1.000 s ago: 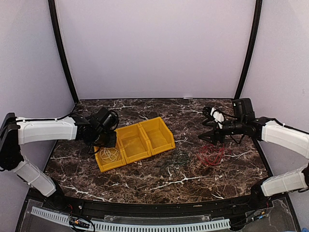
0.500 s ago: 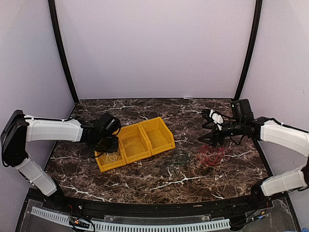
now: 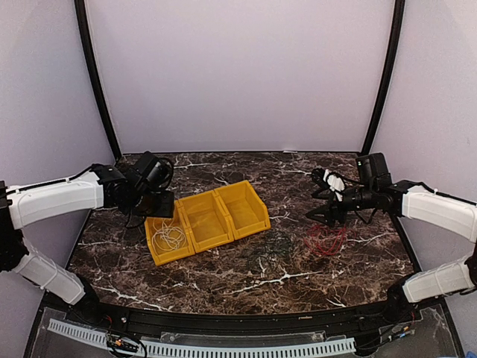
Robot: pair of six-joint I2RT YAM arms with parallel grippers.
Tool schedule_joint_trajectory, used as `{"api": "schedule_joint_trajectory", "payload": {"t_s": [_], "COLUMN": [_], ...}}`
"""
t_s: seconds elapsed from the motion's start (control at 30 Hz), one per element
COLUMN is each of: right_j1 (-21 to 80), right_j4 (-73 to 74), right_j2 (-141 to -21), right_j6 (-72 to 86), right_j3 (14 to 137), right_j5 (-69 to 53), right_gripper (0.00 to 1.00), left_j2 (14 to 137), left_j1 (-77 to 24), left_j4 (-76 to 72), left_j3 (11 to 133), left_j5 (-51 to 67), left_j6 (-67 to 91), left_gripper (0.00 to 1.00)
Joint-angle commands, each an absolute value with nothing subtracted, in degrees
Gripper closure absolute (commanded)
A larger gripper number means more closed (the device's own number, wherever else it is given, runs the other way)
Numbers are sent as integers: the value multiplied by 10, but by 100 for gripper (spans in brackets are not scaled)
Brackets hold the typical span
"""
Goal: Untangle the cables
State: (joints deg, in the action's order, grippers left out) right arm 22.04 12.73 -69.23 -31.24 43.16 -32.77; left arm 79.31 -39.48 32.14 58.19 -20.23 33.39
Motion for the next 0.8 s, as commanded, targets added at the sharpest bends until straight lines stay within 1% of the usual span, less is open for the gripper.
{"api": "schedule_joint_trajectory", "payload": {"t_s": [0.0, 0.07, 0.13, 0.2, 0.27, 0.33, 0.43, 0.53, 0.67, 0.77], "right_j1": [217, 217, 217, 216, 217, 217, 217, 217, 217, 218], "right_j4": [124, 124, 125, 125, 127, 126, 130, 134, 137, 139], "right_j2": [-688, -687, -687, -687, -685, -687, -692, -697, -702, -711], "right_j6": [-317, -317, -318, -318, -320, -324, -328, -331, -339, -342], "right_j3": [444, 444, 444, 444, 443, 441, 443, 444, 443, 443], "right_j5": [-334, -332, -332, -333, -333, -333, -334, -337, -341, -347], "right_gripper": [26, 26, 25, 26, 26, 26, 25, 25, 26, 28], "left_j2": [762, 757, 758, 761, 755, 736, 712, 725, 793, 872], "left_j1": [-388, -383, -380, -379, -381, -392, -440, -493, -545, -577], "left_j4": [373, 372, 365, 350, 315, 246, 123, 43, -17, -48], "left_j3": [596, 594, 592, 591, 590, 567, 545, 546, 561, 585], "left_j5": [-227, -225, -219, -202, -150, -62, -21, 13, 38, 30], "left_j6": [322, 322, 319, 308, 285, 258, 219, 176, 170, 172], "left_gripper": [40, 40, 43, 49, 57, 60, 61, 58, 56, 56]}}
